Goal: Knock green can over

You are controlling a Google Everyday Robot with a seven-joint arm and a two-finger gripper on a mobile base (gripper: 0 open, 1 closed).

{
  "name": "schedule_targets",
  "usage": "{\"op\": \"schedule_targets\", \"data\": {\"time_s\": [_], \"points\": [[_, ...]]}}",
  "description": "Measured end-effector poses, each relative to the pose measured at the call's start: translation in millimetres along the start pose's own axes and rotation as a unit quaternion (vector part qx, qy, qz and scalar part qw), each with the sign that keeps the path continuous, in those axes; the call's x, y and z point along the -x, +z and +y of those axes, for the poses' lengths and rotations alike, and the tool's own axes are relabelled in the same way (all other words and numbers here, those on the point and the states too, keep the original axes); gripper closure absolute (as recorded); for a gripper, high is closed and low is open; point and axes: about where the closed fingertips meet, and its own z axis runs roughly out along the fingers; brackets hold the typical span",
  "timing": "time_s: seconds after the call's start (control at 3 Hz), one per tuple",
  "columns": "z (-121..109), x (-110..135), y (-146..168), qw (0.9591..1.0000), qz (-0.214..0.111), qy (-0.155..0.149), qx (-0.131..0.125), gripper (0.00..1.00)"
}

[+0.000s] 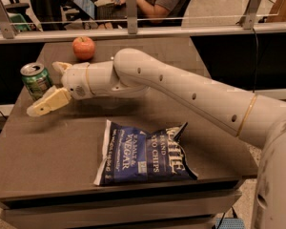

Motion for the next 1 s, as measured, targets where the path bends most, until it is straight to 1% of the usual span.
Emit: {"op": "schedule_targets", "data": {"time_s": [0.33,0.67,1.0], "points": [[11,3,26,0.9998,-0.016,0.001,0.012,0.18],[16,4,34,0.9997,-0.021,-0.003,0.015,0.41],[11,9,17,0.9998,-0.014,-0.013,0.004,0.65]]}}
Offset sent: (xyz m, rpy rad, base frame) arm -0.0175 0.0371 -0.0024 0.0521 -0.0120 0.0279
